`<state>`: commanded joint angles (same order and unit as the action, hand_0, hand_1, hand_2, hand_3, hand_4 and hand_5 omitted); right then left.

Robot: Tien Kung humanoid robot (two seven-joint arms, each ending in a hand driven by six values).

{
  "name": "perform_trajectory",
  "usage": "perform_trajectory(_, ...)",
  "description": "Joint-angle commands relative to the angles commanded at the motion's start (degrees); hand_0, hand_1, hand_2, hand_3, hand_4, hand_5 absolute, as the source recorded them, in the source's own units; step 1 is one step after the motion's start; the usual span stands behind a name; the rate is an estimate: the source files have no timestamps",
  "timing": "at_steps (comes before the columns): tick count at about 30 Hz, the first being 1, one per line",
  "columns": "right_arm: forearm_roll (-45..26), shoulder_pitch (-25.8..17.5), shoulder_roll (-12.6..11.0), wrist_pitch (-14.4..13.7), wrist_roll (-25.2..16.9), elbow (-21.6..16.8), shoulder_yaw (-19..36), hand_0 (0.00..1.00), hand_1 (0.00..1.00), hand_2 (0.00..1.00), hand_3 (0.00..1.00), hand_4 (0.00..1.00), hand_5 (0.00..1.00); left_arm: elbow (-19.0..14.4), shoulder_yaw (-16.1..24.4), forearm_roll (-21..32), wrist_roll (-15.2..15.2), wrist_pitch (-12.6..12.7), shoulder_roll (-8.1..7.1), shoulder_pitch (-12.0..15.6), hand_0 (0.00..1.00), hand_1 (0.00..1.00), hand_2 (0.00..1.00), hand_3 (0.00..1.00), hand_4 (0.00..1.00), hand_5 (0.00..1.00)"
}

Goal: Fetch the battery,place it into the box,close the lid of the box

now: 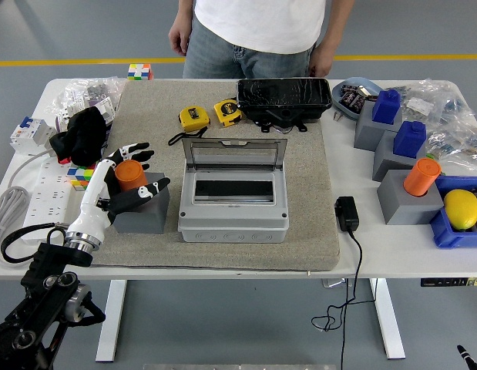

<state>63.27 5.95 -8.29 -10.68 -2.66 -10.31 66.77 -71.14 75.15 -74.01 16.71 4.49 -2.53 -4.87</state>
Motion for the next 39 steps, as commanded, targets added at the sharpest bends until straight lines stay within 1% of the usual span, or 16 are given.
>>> perform_trajectory(1,0.03,0.0,0.01,0.0,-0.01,0.0,0.04,0.914,0.899,0.861,0.892,0.998,0.998,0.01,-0.04,-0.04,0.01,0.1,0.01,0.0,0.64,0.705,0.634,0.645,0.998,0.09)
perform_trajectory(6,0.04,0.08,0.04,0.04,0.0,0.0,0.12,0.914,0.899,0.861,0.892,0.998,0.998,-0.04,-0.08,-0.15,0.02,0.49,-0.05,-0.26,0.64,0.705,0.634,0.645,0.998,0.09)
perform_trajectory(7,0.0,0.08,0.03,0.03,-0.02,0.0,0.06,0.912,0.899,0.86,0.892,0.998,0.998,-0.04,-0.1,-0.17,0.01,0.54,-0.07,-0.3,0.557,0.648,0.575,0.597,0.998,0.092)
perform_trajectory(12,-0.06,0.15,-0.01,0.05,-0.04,0.0,0.08,0.912,0.899,0.86,0.892,0.998,0.998,-0.04,-0.16,-0.24,0.0,0.74,-0.08,-0.47,0.557,0.648,0.575,0.597,0.998,0.092)
perform_trajectory(13,-0.11,0.14,-0.01,0.04,-0.06,0.0,0.03,0.91,0.898,0.86,0.892,0.998,0.998,-0.03,-0.21,-0.24,0.0,0.79,-0.08,-0.49,0.435,0.588,0.509,0.541,0.998,0.094)
perform_trajectory(18,-0.04,0.15,0.02,0.03,-0.08,0.0,0.18,0.91,0.898,0.86,0.892,0.998,0.998,0.18,-0.32,-0.42,-0.06,0.87,-0.06,-0.47,0.435,0.588,0.509,0.541,0.998,0.094)
perform_trajectory(19,-0.03,0.16,0.02,0.03,-0.08,0.0,0.19,0.91,0.898,0.86,0.891,0.998,0.998,0.22,-0.34,-0.51,-0.08,0.9,-0.06,-0.46,0.41,0.568,0.485,0.507,0.998,0.092)
perform_trajectory(24,0.02,0.24,0.02,0.02,-0.08,0.0,0.31,0.91,0.898,0.86,0.891,0.998,0.998,0.36,-0.31,-0.8,-0.1,1.08,0.0,-0.58,0.41,0.568,0.485,0.507,0.998,0.092)
perform_trajectory(25,0.1,0.25,0.02,0.01,-0.06,0.0,0.42,0.91,0.898,0.859,0.891,0.998,0.998,0.37,-0.28,-0.85,-0.09,1.13,-0.01,-0.62,0.349,0.504,0.429,0.414,0.998,0.093)
perform_trajectory(30,0.06,0.27,0.03,0.0,-0.1,0.0,0.43,0.91,0.898,0.859,0.891,0.998,0.998,0.3,-0.23,-0.96,-0.11,1.43,-0.05,-0.7,0.349,0.504,0.429,0.414,0.998,0.093)
perform_trajectory(31,0.04,0.24,0.04,0.0,-0.11,0.0,0.38,0.911,0.898,0.859,0.891,0.998,0.998,0.31,-0.27,-1.01,-0.12,1.52,-0.03,-0.7,0.289,0.396,0.339,0.324,0.998,0.095)
perform_trajectory(37,0.23,0.3,0.1,-0.01,-0.12,0.0,0.67,0.911,0.898,0.859,0.891,0.998,0.998,0.38,-0.42,-1.48,-0.24,2.09,0.05,-0.8,0.289,0.396,0.339,0.324,0.998,0.095)
perform_trajectory(38,0.26,0.31,0.11,-0.02,-0.12,0.0,0.74,0.911,0.898,0.859,0.891,0.998,0.998,0.41,-0.43,-1.52,-0.25,2.14,0.05,-0.81,0.262,0.327,0.305,0.289,0.998,0.095)
perform_trajectory(39,0.18,0.3,0.09,-0.02,-0.14,0.0,0.62,0.911,0.898,0.859,0.891,0.998,0.998,0.44,-0.43,-1.58,-0.26,2.22,0.05,-0.82,0.262,0.327,0.305,0.289,0.998,0.095)
